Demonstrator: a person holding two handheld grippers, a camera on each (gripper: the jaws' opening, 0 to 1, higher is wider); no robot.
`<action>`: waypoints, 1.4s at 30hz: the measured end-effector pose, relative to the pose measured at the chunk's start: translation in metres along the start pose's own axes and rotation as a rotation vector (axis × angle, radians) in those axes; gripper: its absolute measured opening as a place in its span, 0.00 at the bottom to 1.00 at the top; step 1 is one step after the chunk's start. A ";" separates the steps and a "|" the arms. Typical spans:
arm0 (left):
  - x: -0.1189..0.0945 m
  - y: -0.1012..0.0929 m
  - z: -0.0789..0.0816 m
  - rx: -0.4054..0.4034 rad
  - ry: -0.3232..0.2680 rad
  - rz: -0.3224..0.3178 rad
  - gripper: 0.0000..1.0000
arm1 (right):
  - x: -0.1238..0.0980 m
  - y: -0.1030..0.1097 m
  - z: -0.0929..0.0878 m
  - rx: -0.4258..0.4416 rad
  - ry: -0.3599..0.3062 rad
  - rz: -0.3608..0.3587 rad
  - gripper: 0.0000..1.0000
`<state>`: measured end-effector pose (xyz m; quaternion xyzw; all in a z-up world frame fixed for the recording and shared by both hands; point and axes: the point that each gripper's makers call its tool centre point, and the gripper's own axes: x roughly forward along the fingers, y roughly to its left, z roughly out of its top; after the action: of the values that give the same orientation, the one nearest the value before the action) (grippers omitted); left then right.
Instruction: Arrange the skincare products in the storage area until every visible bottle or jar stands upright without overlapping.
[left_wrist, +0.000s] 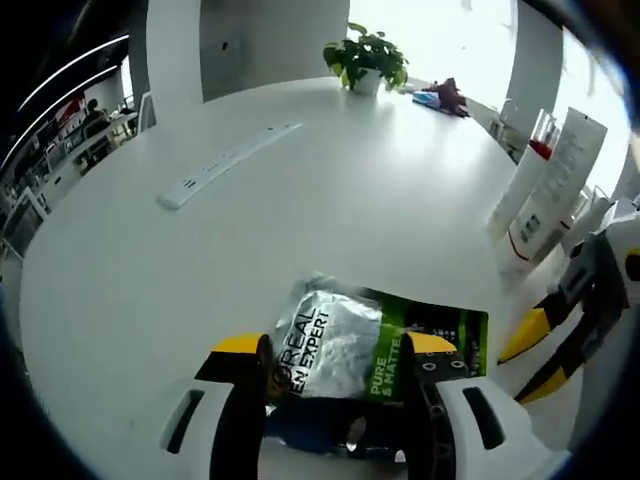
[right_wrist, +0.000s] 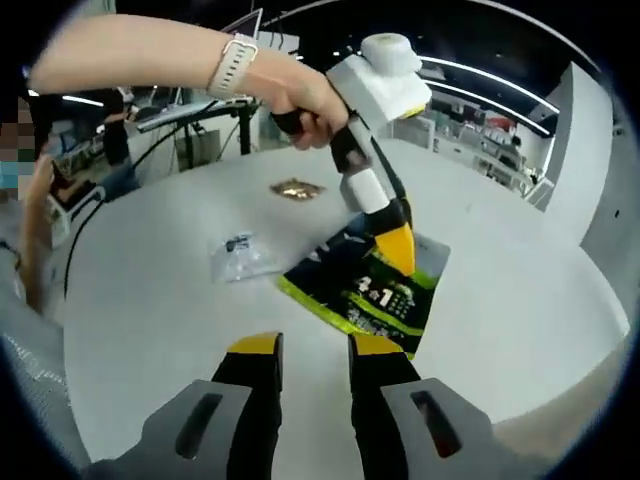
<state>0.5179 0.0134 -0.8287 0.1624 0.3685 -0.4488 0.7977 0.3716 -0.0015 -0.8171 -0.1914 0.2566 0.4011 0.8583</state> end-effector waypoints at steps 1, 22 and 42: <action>0.000 0.000 0.000 -0.004 -0.003 0.000 0.56 | -0.003 -0.002 0.001 0.003 -0.005 -0.011 0.26; -0.005 -0.020 -0.007 0.017 0.005 -0.045 0.54 | -0.016 -0.024 -0.015 0.011 0.026 -0.131 0.39; -0.025 -0.022 0.003 -0.003 -0.054 -0.019 0.54 | -0.020 -0.009 -0.027 0.178 0.007 -0.130 0.41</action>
<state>0.4930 0.0148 -0.8063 0.1453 0.3493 -0.4601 0.8032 0.3597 -0.0333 -0.8253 -0.1321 0.2811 0.3197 0.8952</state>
